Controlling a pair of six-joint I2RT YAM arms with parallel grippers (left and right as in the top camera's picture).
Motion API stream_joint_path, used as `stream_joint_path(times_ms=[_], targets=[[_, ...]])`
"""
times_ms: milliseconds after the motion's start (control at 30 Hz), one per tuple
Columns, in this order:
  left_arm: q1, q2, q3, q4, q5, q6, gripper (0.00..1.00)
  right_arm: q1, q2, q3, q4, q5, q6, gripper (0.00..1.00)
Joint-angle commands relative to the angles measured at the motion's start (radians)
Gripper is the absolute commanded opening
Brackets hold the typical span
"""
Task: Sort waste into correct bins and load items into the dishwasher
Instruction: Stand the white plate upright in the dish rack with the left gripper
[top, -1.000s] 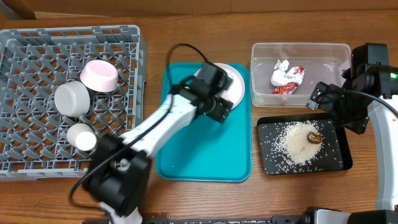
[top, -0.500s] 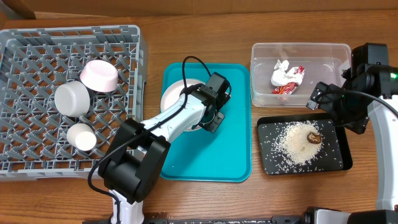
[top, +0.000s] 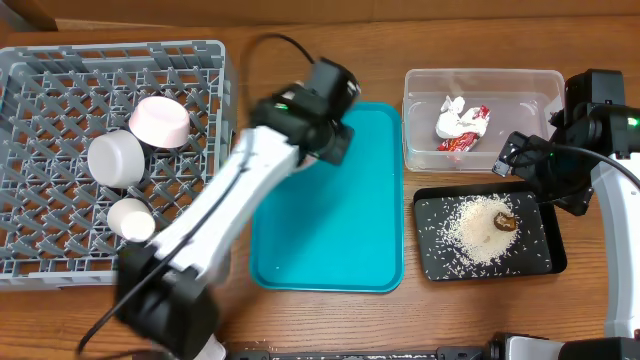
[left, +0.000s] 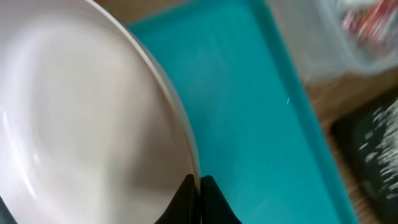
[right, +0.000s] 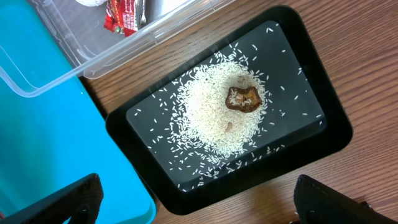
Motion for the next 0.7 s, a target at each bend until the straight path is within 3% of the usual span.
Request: stream_joint_path(times_ms=[0,200,367,467,633,667], targets=[[0.157,-0.156,0.039,-0.016,0.166,-0.049,0.04,-0.004,-0.006,0.009,0.002,-0.002,-0.002,1.00],[0.399,-0.169,0.039,-0.039,0.555,0.062,0.04,-0.004,-0.006,0.009,0.002,-0.002,-0.002,1.00],[0.665,-0.076,0.038,-0.114,0.874,0.161,0.04,-0.004,-0.006,0.009,0.002,-0.002,-0.002,1.00],[0.735,-0.010,0.038,-0.136,0.957,0.197,0.04,-0.004,-0.006,0.009,0.000,-0.002,-0.002,1.00],[0.800,0.111,0.038,-0.171,0.965,0.198,0.04,-0.004,-0.006,0.009,-0.002,-0.002,-0.002,1.00],[0.813,0.117,0.038,-0.179,0.964,0.201,0.10,-0.004,-0.006,0.009,-0.002,-0.002,-0.002,1.00]])
